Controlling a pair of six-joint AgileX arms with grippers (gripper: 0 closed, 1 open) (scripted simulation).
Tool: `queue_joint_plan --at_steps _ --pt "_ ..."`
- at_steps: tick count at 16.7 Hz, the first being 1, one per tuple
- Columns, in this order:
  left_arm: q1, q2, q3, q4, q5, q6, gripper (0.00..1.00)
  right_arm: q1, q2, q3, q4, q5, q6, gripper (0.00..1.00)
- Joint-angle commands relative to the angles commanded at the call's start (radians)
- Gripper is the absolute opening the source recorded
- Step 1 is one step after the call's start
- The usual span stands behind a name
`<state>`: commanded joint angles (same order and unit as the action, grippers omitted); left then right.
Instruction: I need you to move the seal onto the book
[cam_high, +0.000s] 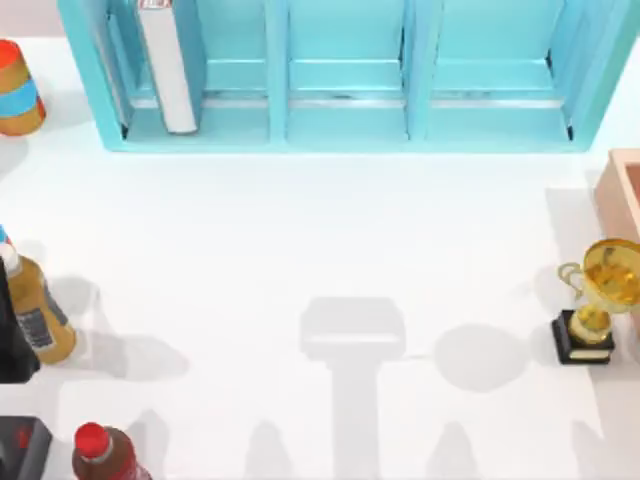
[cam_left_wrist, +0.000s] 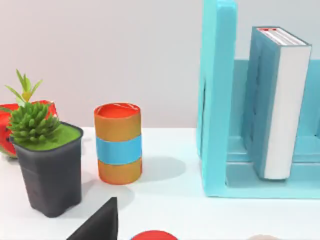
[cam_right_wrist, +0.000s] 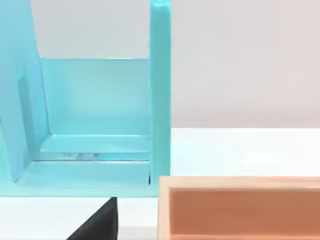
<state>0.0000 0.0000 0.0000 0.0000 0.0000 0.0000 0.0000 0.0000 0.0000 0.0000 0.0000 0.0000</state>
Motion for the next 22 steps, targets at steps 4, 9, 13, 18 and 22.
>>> queue_joint_plan --at_steps 4,9,13,18,22 --pt "-0.005 0.030 0.016 0.029 -0.006 -0.002 1.00 0.000 0.000 0.000 0.000 0.000 0.000 1.00" --pt "-0.045 0.290 0.120 0.238 -0.046 0.001 1.00 0.000 0.000 0.000 0.000 0.000 0.000 1.00" --pt "-0.105 0.677 0.237 0.490 -0.093 0.013 1.00 0.000 0.000 0.000 0.000 0.000 0.000 1.00" --pt "-0.196 1.275 0.418 0.858 -0.158 0.021 1.00 0.000 0.000 0.000 0.000 0.000 0.000 1.00" --pt "-0.267 1.728 0.569 1.152 -0.202 0.019 1.00 0.000 0.000 0.000 0.000 0.000 0.000 1.00"
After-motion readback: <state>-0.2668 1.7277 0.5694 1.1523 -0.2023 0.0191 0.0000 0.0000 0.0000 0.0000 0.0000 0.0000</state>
